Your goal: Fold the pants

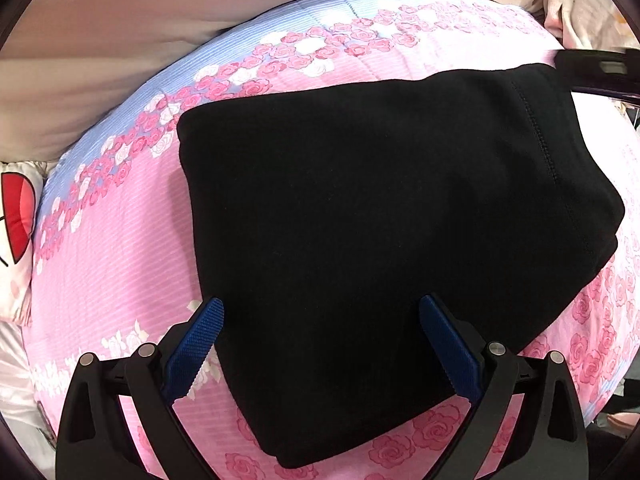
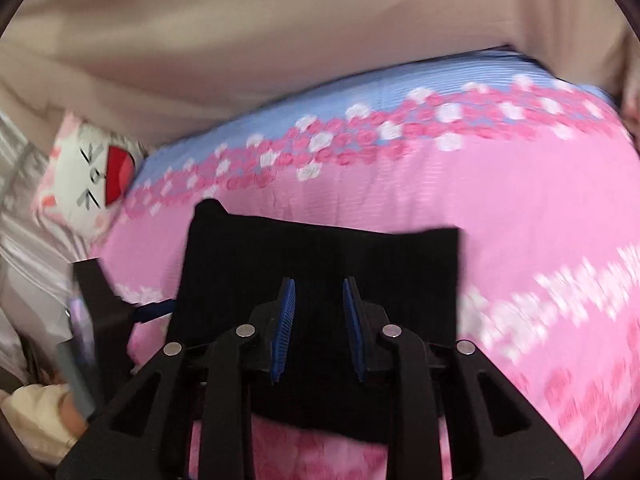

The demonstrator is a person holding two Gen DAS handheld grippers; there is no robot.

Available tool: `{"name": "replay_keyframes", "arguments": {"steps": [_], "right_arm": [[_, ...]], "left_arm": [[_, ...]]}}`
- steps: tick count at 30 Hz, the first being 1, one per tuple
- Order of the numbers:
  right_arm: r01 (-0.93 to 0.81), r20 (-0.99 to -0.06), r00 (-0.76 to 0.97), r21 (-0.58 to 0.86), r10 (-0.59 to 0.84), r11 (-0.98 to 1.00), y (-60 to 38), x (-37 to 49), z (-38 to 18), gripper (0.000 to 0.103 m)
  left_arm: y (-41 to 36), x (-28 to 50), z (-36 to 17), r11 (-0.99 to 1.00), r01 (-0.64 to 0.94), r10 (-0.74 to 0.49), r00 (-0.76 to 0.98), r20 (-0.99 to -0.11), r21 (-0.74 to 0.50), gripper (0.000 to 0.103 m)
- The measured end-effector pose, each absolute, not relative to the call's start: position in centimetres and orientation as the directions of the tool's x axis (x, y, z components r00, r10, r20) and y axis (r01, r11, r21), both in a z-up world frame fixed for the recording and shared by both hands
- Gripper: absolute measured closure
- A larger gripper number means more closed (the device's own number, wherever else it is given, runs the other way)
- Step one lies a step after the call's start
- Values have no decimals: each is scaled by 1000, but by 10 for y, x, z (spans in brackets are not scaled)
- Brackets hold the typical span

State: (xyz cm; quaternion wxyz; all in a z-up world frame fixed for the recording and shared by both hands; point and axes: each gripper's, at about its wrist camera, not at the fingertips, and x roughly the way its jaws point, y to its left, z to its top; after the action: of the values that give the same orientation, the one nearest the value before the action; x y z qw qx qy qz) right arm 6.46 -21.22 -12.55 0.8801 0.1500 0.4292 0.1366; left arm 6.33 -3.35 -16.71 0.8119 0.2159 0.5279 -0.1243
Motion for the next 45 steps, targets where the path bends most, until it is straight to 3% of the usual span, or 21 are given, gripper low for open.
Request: {"name": "replay_keyframes", "arguments": {"steps": [4,7,10,12,15,19,22,30,33,39,45], "right_arm": [[-68,-766,555,348,325,935,-214,92,-156,82],[-9,-773,542,385,328,923,-234,97,-170,103],[77,-704,603,520,376,850,-268,82,-159,102],[136,-687,658,510,307,849,-298,60,-145,97],[197,-729,653,425,205,883,-334,34,-146,97],[150,-758,604,412,246,899,-344,14,-169,97],[71,-724,607,459,326,886,-333,9,-184,97],[-195,-593,591,554,548,809,-285,1,-171,97],[-231,-599,566,545,566,806,-278,6,-172,96],[-122,-653,561,541,508,832,-304,22,-185,94],[-253,-679,449,527,581,811,-293,38,-187,90]], "left_arm": [[-29,62,-167,881,425,15,414,-910,209,6],[-27,60,-167,885,420,11,416,-909,203,6],[-26,59,-166,881,424,16,417,-909,210,6],[-21,60,-162,888,409,18,420,-907,208,6],[-5,63,-142,924,343,-11,461,-888,167,6],[10,82,-135,954,255,22,466,-885,158,6],[11,96,-153,944,241,107,420,-901,224,5],[17,102,-167,958,201,119,373,-920,206,5],[17,102,-167,962,193,115,366,-924,196,5],[10,102,-166,949,211,141,377,-916,234,5],[12,102,-167,951,215,132,371,-919,224,5]]}}
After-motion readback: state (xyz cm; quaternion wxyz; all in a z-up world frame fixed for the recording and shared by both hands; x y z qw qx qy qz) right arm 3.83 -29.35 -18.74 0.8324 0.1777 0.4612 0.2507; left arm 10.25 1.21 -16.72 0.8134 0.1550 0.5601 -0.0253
